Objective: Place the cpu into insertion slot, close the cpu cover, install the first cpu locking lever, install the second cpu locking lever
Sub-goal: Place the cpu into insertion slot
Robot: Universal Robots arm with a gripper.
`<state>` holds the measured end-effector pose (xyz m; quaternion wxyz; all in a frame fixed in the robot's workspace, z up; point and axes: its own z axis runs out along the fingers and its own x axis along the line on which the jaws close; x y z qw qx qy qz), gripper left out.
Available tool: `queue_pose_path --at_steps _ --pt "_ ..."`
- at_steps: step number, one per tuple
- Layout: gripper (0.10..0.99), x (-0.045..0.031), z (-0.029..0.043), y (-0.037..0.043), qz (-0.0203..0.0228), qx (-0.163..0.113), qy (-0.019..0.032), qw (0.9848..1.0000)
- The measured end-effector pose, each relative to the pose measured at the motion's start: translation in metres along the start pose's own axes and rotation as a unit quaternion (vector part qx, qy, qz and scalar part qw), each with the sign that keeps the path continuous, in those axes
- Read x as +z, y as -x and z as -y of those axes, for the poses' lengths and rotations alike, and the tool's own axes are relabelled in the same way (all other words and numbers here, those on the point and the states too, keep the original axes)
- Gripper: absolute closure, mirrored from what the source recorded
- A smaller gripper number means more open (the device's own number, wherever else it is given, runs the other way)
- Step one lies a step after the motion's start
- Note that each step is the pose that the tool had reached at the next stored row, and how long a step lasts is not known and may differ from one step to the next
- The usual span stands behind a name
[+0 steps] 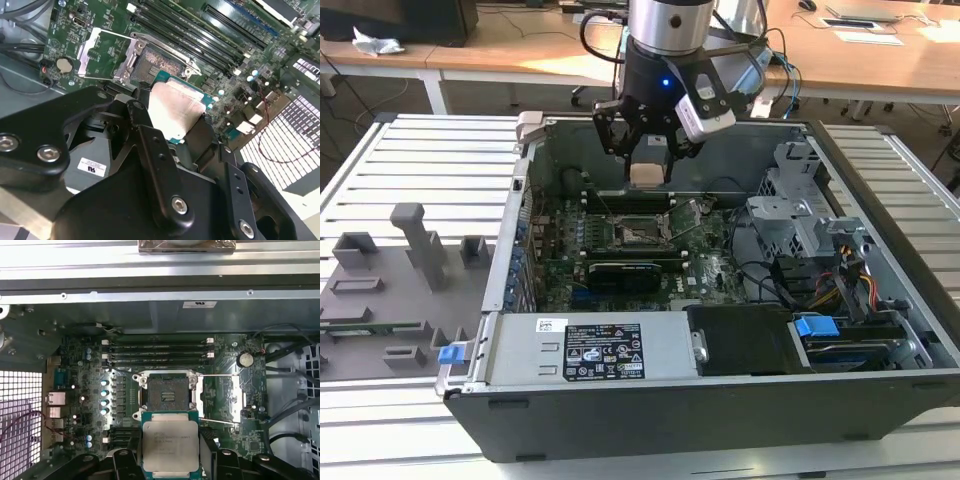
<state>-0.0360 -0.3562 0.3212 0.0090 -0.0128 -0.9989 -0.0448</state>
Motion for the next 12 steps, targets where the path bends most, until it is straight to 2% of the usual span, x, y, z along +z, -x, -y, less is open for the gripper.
queue_pose_path --at_steps 2,5,8,12 --pt "0.545 0.0077 0.0007 0.0002 0.0 0.0 0.0 1.0" --pt "0.545 0.014 0.0012 0.0003 0.0 0.0 0.0 1.0" --pt "0.545 0.0165 0.0015 0.0003 0.0008 0.009 0.0001 1.0" --pt "0.545 0.0176 0.0016 0.0003 0.0041 0.046 0.0008 0.9989"
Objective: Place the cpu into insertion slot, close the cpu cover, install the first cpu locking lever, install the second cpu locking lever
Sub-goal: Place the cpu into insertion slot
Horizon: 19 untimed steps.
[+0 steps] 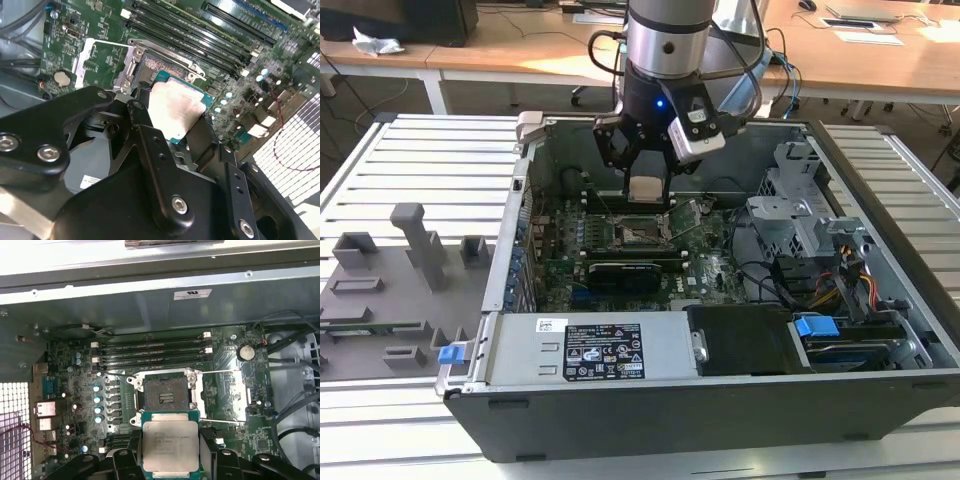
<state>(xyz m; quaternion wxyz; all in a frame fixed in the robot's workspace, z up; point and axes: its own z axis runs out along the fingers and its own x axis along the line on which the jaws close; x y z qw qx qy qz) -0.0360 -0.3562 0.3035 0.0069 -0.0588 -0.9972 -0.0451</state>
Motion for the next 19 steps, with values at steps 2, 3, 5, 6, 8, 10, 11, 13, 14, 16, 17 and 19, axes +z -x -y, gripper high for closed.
queue_pose_path --at_steps 2,3,5,6,8,10,11,13,14,16,17,19 --pt "0.545 0.0004 0.0 0.0 0.0015 0.016 0.0003 0.9999" --pt "0.545 0.0006 0.0001 0.0 0.0025 0.027 0.0005 0.9996" --pt "0.545 0.0009 0.0001 0.0 0.0038 0.042 0.0007 0.9991" --pt "0.545 0.0011 0.0001 0.0 0.0044 0.049 0.0009 0.9988" --pt "0.545 0.0018 0.0001 0.0 0.0062 0.068 0.0014 0.9976" --pt "0.545 0.0024 0.0002 0.0 0.0078 0.087 0.0017 0.9962" --pt "0.545 0.0028 0.0002 0.0001 0.0088 0.098 0.0019 0.9952" --pt "0.545 0.0036 0.0003 0.0001 0.0105 0.117 0.0023 0.9931" --pt "0.545 0.0039 0.0003 0.0001 0.0112 0.125 0.0024 0.9921" --pt "0.545 0.0049 0.0004 0.0001 0.0135 0.151 0.0029 0.9885" --pt "0.545 0.0054 0.0005 0.0001 0.0147 0.163 0.0031 0.9864" --pt "0.545 0.0061 0.0005 0.0001 0.0162 0.18 0.0035 0.9835"
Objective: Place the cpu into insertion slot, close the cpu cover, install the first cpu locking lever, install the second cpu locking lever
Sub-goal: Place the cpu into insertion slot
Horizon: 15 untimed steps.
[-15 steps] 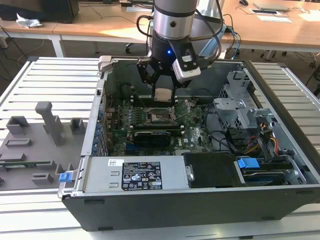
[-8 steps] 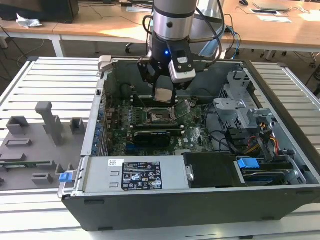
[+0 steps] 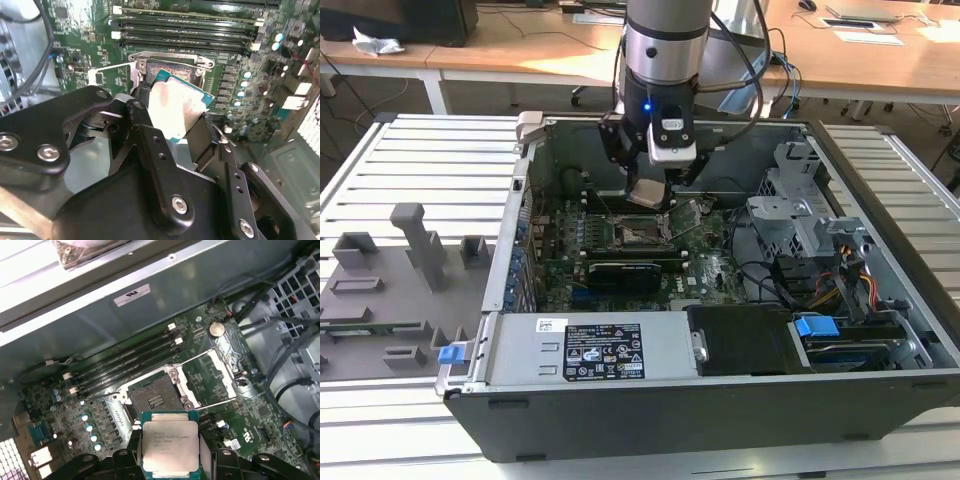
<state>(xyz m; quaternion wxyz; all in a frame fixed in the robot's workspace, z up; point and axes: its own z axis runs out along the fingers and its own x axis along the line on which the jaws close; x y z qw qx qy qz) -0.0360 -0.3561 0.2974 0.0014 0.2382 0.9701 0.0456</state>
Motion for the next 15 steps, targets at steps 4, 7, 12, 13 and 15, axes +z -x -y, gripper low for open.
queue_pose_path --at_steps 4,7,12,13,15 --pt "0.545 0.0018 0.0002 0.0 0.0038 0.042 0.0008 0.9991" --pt "0.545 0.0037 0.0003 0.0001 0.0079 0.088 0.0017 0.996" --pt "0.545 0.0061 0.0005 0.0001 0.0138 0.154 0.003 0.988" --pt "0.545 0.0064 0.0006 0.0001 0.0145 0.162 0.0031 0.9867" --pt "0.545 0.007 0.0006 0.0001 0.0158 0.176 0.0033 0.9842"
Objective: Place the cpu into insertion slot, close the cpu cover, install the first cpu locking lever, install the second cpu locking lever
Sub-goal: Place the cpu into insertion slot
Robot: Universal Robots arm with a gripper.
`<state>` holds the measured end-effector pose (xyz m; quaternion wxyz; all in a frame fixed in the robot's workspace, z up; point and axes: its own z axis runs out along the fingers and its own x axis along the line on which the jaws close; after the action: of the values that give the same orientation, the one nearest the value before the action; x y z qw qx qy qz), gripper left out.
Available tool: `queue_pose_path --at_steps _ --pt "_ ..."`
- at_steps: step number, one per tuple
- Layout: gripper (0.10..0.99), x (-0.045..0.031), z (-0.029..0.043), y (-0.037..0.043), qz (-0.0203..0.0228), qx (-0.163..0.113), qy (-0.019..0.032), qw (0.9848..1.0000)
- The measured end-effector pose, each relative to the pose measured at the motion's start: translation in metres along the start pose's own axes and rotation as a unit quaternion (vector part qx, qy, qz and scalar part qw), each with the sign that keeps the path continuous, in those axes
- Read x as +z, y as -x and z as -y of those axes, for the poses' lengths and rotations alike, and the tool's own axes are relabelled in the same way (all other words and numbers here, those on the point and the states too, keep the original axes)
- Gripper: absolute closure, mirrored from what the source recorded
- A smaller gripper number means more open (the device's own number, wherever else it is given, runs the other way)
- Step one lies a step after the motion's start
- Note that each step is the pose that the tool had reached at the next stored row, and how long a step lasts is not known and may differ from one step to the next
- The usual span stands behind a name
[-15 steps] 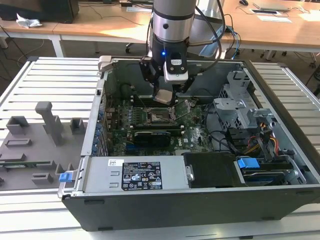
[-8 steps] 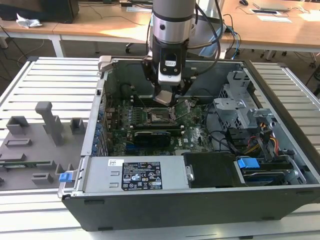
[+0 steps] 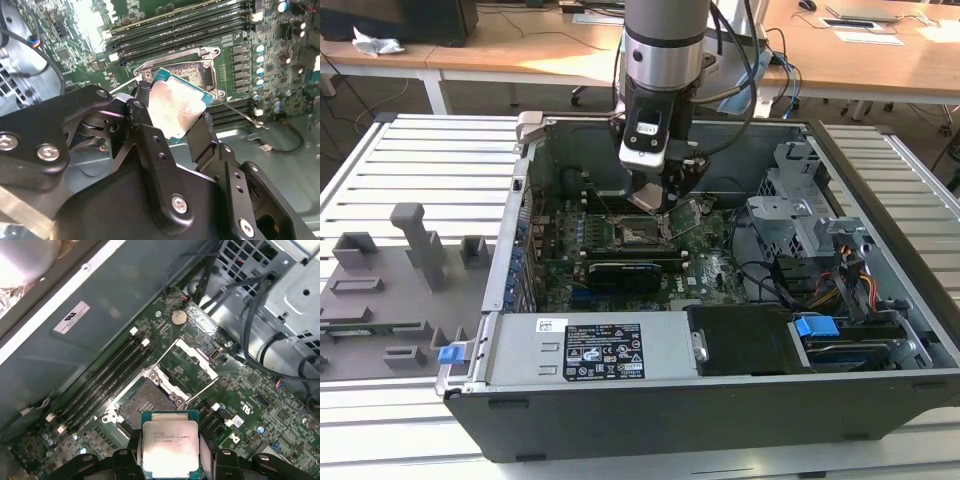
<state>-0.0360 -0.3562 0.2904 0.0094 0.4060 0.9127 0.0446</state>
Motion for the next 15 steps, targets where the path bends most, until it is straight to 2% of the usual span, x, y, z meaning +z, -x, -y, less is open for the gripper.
queue_pose_path --at_steps 4,5,9,12,15 --pt "0.545 0.0015 0.0001 0.0 0.0035 0.039 0.0008 0.9992" --pt "0.545 0.0023 0.0002 0.0 0.005 0.056 0.0011 0.9984" --pt "0.545 0.006 0.0005 0.0001 0.0078 0.087 0.0017 0.9962" --pt "0.545 0.0145 0.0013 0.0002 0.011 0.122 0.0023 0.9924" --pt "0.545 0.0209 0.0019 0.0003 0.014 0.156 0.003 0.9876"
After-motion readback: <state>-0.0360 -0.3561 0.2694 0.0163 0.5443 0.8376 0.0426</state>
